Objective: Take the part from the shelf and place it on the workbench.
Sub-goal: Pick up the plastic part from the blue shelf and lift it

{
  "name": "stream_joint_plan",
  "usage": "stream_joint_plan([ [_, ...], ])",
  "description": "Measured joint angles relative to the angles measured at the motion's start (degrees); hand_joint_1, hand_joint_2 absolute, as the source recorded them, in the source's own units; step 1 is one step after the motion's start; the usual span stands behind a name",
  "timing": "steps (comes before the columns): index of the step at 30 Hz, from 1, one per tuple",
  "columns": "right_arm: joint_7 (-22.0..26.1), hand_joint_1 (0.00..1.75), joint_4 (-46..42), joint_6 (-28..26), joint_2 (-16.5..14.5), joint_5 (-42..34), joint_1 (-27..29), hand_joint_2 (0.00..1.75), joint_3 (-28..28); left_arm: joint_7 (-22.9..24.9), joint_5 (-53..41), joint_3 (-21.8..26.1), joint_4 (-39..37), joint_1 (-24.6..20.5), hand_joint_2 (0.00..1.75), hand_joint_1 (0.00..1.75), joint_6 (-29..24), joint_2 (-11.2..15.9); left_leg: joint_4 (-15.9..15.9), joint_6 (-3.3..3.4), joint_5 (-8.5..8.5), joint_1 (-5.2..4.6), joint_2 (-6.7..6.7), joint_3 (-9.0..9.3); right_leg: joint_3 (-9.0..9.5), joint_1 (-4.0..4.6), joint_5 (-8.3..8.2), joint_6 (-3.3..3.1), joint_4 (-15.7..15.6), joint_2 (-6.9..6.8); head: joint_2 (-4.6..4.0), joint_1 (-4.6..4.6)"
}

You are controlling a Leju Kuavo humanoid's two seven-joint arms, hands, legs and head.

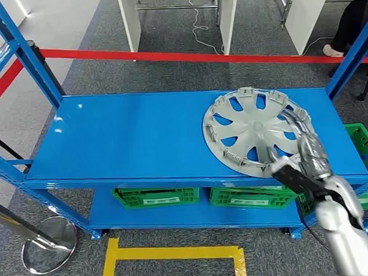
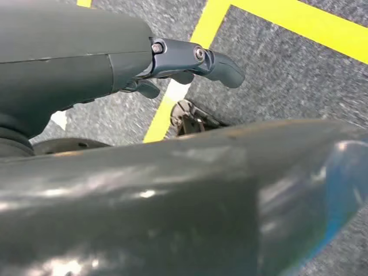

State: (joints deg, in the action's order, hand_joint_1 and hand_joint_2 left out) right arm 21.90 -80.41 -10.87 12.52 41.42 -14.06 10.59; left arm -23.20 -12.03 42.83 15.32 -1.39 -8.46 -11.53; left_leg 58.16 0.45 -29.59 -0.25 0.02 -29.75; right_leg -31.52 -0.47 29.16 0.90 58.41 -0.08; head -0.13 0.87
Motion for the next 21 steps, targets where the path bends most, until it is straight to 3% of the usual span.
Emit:
stream_joint_plan([
  [8,-5.6,0.0,6.88,-7.17,0.02,6.46,-3.06,0.0,7.17,0.96,-2.2,-1.19,-0.35,0.05,0.0,0.0,-0.66,-0.1,-0.01,0.0,-0.01,-0.01,-0.04,-0.08,-0.02,-0.03,0.01,0.0,0.01,-0.01,0.0,-0.02],
  [16,-15.52,0.0,10.52,-13.28,-1.28,18.22,-3.07,0.0,12.32,1.71,-3.51,-2.02,-0.35,0.03,0.0,0.0,-1.18,-0.19,0.0,0.01,-0.01,-0.03,-0.04,-0.15,-0.1,-0.05,0.01,0.01,0.01,-0.01,0.0,-0.02],
  [21,-16.52,0.0,11.75,-13.93,-2.14,19.18,-2.97,0.0,13.65,1.76,-3.55,-2.06,-0.35,0.03,0.0,0.0,-1.18,-0.23,0.0,0.01,-0.01,-0.03,-0.04,-0.15,-0.1,-0.04,0.01,0.01,0.01,-0.01,0.0,-0.02],
])
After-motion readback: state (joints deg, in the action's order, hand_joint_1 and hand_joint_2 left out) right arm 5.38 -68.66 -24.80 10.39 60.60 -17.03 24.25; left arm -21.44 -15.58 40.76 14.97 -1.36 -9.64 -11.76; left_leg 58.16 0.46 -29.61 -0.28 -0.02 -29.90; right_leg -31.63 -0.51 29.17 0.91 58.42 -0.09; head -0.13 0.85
